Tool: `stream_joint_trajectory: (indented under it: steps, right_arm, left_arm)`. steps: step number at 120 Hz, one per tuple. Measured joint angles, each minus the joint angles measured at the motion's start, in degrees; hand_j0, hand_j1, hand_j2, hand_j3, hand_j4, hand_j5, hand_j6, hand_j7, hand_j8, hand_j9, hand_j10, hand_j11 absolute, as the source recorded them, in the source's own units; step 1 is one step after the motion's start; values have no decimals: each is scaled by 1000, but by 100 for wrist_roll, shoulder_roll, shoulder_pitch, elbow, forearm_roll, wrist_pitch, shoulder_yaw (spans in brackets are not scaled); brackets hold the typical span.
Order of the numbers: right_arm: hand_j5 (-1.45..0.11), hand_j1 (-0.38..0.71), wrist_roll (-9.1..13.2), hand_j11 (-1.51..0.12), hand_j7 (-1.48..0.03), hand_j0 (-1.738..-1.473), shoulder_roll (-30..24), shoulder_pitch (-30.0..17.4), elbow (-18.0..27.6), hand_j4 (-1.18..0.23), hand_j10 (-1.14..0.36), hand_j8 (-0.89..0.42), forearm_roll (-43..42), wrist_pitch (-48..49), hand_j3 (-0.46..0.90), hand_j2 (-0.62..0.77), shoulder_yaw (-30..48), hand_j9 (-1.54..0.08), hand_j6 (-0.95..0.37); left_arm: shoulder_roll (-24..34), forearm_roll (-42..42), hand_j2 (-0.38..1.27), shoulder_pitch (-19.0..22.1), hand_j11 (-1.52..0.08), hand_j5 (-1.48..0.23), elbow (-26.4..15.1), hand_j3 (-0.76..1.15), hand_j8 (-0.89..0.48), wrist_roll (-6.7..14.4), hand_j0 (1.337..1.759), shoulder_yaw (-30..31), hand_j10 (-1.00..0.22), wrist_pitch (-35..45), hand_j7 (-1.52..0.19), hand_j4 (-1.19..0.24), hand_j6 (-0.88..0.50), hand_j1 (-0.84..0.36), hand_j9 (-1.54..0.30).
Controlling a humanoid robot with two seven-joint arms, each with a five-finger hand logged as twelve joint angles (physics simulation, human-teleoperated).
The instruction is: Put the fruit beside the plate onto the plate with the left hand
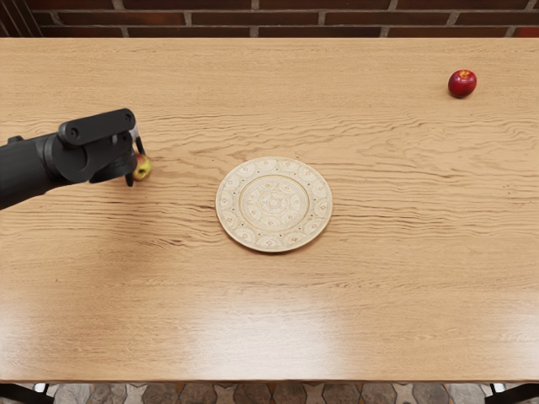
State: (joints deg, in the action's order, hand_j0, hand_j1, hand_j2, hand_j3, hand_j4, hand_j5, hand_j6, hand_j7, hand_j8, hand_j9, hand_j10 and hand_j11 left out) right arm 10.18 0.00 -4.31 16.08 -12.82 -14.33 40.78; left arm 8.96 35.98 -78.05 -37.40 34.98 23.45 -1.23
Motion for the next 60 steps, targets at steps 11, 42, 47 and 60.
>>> stream_joint_trajectory:
  steps: [11, 42, 47, 60]
  right_arm:
    - [0, -349, 0, 0, 0, -1658, 0, 0, 0, 0, 0, 0, -1, 0, 0, 0, -1, 0, 0]
    - [0, -349, -1, 0, 0, -1658, 0, 7, 3, 0, 0, 0, -1, 0, 0, 0, 0, 0, 0]
    - [0, -349, -2, 0, 0, -1658, 0, 8, 2, 0, 0, 0, -1, 0, 0, 0, 0, 0, 0]
    - [0, -349, 0, 0, 0, -1658, 0, 8, 2, 0, 0, 0, -1, 0, 0, 0, 0, 0, 0]
  left_arm:
    - [0, -18, 334, -50, -864, -876, -3, 0, -599, 1, 1656, -5, -649, -10, -868, -525, -480, -330, -863]
    - [-295, -70, 389, -548, -912, -933, -124, 0, -583, 1, 1656, -201, -682, -44, -921, -511, -466, -339, -911]
    - [-330, -88, 362, -658, -918, -934, -171, 0, -589, -1, 1655, -231, -682, -50, -924, -520, -473, -322, -916]
    - [-604, -173, 344, -754, -925, -928, -289, 0, -600, -2, 1655, -271, -683, -52, -927, -551, -491, -298, -922]
